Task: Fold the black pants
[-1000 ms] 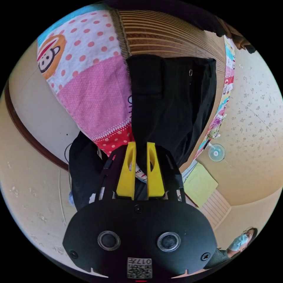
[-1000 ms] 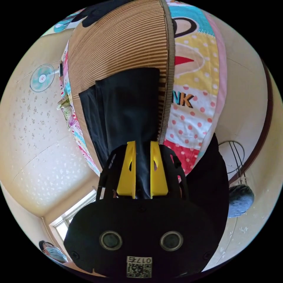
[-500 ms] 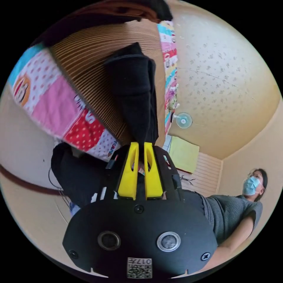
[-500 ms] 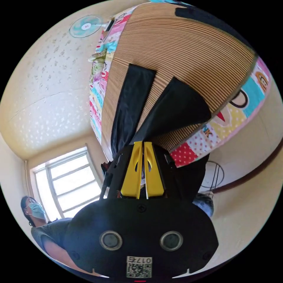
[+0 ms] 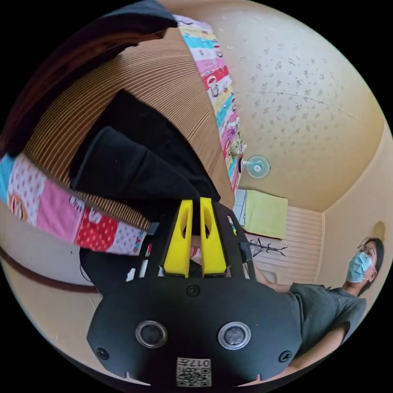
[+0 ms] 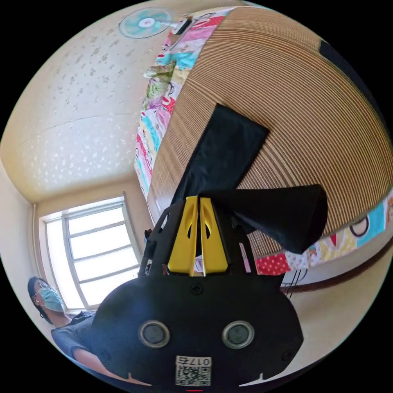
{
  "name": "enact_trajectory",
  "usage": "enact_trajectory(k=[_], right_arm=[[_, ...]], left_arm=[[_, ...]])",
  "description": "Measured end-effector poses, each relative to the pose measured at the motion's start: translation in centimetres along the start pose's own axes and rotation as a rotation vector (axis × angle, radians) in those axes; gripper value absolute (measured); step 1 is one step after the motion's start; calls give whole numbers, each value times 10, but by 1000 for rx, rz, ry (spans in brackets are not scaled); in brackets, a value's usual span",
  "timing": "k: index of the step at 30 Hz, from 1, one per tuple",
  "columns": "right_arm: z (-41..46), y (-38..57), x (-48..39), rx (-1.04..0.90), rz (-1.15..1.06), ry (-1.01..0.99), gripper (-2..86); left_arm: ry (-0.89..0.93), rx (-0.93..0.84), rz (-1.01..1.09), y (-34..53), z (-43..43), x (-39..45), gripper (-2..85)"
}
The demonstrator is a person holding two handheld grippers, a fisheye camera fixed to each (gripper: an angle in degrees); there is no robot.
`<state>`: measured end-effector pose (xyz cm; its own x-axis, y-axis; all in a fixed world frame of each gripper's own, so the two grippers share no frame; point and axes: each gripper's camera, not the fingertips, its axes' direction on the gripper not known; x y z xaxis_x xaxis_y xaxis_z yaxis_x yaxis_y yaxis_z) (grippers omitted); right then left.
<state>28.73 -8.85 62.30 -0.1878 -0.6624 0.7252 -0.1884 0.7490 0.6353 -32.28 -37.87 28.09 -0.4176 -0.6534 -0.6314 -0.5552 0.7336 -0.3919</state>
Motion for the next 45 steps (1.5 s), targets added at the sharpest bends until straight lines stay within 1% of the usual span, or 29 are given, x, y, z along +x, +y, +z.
enact_trajectory(k=[2, 3, 4, 6, 8, 10, 11, 13, 14, 16, 17, 18, 19, 20, 22, 25, 27, 29, 31, 32, 34, 35, 36, 37, 38, 40, 42, 44, 45], right_arm=[[18, -42, -25, 1, -30, 24, 3], [27, -64, -36, 34, -15, 28, 3], [31, -81, -41, 110, 21, 9, 2], [39, -97, -44, 181, 27, -19, 2], [63, -113, -44, 116, 20, 42, 2], [118, -129, -35, -104, 3, 208, 2], [132, -130, -32, -151, -17, 250, 2], [183, -124, -17, -293, -90, 432, 2], [195, -121, -10, -326, -97, 481, 2], [240, -109, 20, -465, -110, 646, 3], [252, -104, 28, -509, -114, 693, 3], [278, -91, 46, -611, -126, 805, 3], [300, -72, 57, -675, -188, 902, 3], [304, -62, 56, -666, -247, 944, 3], [317, -20, 48, -631, -456, 1116, 4], [321, 29, 63, -702, -586, 1243, 4], [312, 52, 81, -755, -576, 1229, 4], [295, 65, 100, -779, -491, 1178, 4], [268, 71, 123, -795, -312, 1084, 4], [260, 72, 129, -799, -266, 1054, 4], [233, 77, 152, -854, -85, 909, 4], [225, 79, 156, -856, -52, 866, 4], [210, 84, 163, -845, 3, 771, 4], [194, 88, 167, -820, 47, 669, 4], [186, 91, 168, -804, 68, 617, 4], [157, 101, 172, -720, 139, 462, 3], [138, 110, 171, -650, 172, 399, 3], [126, 121, 167, -597, 188, 348, 3], [122, 128, 165, -579, 197, 324, 2]], left_arm=[[-31, 35, 9, -40, 15, 12, 38], [-81, 128, -18, -59, 21, 18, 36], [-122, 258, -60, -71, 23, 23, 29], [-152, 396, -118, -81, 31, 26, 13], [-167, 392, -158, -91, 55, 26, 9], [-173, 250, -127, -101, 103, 25, 11], [-191, 214, -108, -102, 114, 26, 12], [-308, 71, -40, -97, 161, 28, 13], [-333, 34, -26, -95, 173, 27, 13], [-425, -137, -1, -88, 217, 15, 8], [-466, -200, -11, -87, 229, 10, 4], [-573, -325, -45, -82, 252, -2, -2], [-640, -383, -20, -77, 267, -6, -4], [-666, -387, -1, -75, 270, -5, -5], [-727, -392, 48, -68, 276, -2, -7], [-773, -436, 74, -58, 279, -1, -8], [-798, -484, 102, -48, 281, -3, -8], [-803, -533, 128, -36, 282, -6, -8], [-752, -548, 118, -24, 273, -12, -3], [-729, -534, 109, -21, 267, -13, -2], [-695, -379, 4, -15, 229, -24, 6], [-681, -322, -35, -13, 217, -28, 11], [-640, -196, -123, -11, 189, -38, 21], [-594, -68, -219, -7, 161, -50, 71], [-572, -6, -270, -5, 148, -57, 96], [-497, 186, -401, 0, 106, -85, 156], [-433, 254, -432, -3, 88, -107, 172], [-405, 255, -445, -12, 80, -127, 181], [-390, 232, -410, -21, 80, -138, 183]])
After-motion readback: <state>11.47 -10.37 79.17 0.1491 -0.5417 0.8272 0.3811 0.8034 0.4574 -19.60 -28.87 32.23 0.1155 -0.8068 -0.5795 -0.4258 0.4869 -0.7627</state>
